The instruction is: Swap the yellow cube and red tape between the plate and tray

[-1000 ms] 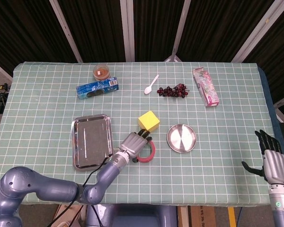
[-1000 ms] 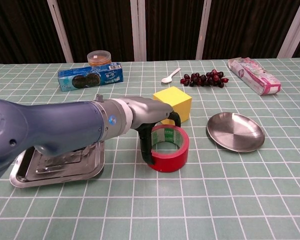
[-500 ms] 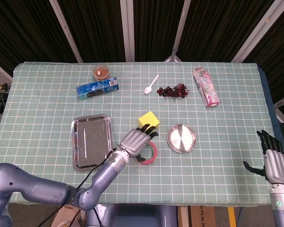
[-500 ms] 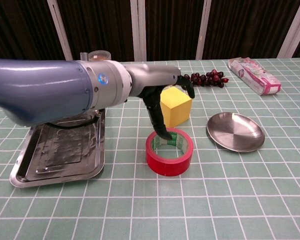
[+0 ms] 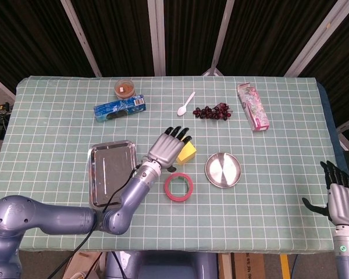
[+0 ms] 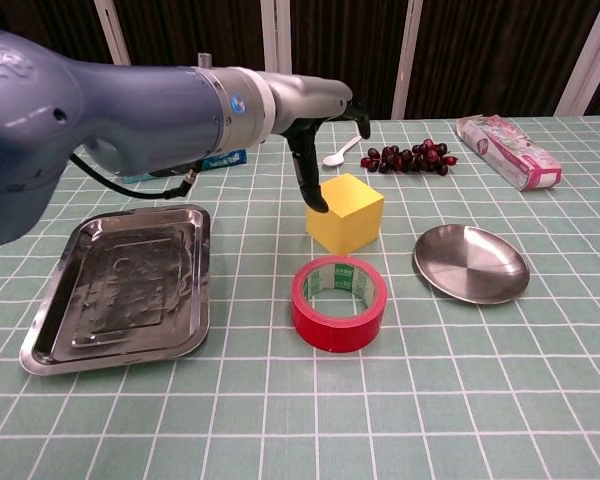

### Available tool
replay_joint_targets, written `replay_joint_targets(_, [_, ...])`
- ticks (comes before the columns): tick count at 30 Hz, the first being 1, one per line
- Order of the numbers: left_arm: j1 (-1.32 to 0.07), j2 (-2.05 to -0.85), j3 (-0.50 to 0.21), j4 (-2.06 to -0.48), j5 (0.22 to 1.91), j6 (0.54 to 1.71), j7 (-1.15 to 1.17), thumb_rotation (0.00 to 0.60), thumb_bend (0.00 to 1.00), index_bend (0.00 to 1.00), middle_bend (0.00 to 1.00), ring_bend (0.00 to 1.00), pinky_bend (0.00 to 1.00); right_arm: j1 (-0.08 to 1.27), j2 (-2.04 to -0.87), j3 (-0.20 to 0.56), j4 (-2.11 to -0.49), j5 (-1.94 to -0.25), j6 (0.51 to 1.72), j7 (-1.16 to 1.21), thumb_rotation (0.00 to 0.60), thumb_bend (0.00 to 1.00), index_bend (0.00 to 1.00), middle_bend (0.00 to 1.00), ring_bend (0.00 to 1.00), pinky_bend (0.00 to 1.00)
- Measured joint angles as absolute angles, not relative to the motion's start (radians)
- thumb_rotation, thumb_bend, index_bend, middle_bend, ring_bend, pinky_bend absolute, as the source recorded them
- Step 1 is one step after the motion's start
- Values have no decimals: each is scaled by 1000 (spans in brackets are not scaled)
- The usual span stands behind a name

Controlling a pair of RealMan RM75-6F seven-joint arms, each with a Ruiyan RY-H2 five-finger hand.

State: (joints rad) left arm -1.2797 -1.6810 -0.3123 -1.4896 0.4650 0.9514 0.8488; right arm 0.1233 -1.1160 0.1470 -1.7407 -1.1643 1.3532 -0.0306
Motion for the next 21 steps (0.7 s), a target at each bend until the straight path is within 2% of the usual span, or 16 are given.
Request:
replay_joint_targets(14, [-1363,-1813,-292,-1090,437,661,760,600,0,148,0,0,17,118,-1117,173,-1738,-1096,1350,-43,600,224,59,0,24,0])
replay_joint_targets(21, [-1381,-1894,-290,-952,503,562,654,600,0,147,6,0,26,117,-1122,180,-1734,-1083,1351,-51,600,224,59,0,26,0])
